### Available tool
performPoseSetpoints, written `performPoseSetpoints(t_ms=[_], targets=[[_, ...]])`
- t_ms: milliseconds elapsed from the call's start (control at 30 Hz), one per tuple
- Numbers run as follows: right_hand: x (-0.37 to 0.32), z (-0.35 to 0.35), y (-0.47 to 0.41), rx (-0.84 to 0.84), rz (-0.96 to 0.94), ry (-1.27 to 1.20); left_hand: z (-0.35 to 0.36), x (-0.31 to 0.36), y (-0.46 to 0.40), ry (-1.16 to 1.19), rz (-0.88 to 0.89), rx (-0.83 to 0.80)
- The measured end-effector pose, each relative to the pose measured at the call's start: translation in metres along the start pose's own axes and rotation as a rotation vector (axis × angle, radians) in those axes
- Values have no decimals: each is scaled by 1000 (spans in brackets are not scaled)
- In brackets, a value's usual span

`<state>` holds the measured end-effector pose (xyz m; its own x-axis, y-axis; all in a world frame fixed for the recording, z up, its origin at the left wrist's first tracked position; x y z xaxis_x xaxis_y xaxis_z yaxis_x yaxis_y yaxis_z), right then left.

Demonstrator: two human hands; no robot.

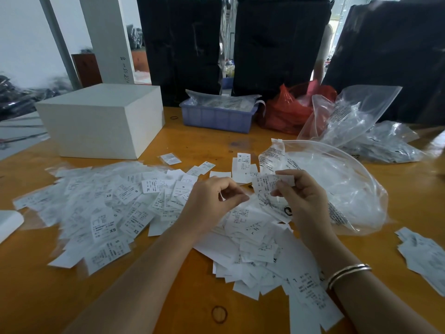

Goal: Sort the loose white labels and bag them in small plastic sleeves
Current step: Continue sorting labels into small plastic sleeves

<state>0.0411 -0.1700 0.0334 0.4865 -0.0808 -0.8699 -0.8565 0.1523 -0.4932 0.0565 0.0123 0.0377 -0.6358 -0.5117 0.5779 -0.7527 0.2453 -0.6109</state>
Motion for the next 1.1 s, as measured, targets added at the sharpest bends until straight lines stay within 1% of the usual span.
performPoseSetpoints(t_ms=[133,300,600,833,900,1000,1067,1100], targets=[[1,0,0,-2,10,-2,0,0,0,-9,-2,-3],[2,5,1,-85,15,56,-1,3,0,-6,7,1],[3,14,3,-214,33,85,2,2,1,-13,-4,-32],[3,21,5,-283,25,201,5,1,1,-25,2,-76],[4,21,5,-265,50,146,5,0,1,-33,6,-65],[10,17,5,-225,182,-86,4,-5,1,19,-38,-31],[10,17,4,-199,215,-103,3,-7,0,82,-86,-34],[11,15,3,-160,216,-102,3,-7,0,124,-111,-41]])
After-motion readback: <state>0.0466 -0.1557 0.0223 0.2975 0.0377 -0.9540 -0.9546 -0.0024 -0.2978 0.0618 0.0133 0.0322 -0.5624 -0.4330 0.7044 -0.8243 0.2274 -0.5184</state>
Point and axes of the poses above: each hand's wrist, its own y-axis away from the middle knuckle, its own z-axis out of the palm, x = y × z, the point moved 5 cm from there along -y, towards the middle knuckle, and after that the axes turned 5 degrees about -y, right-handed, at the moved point
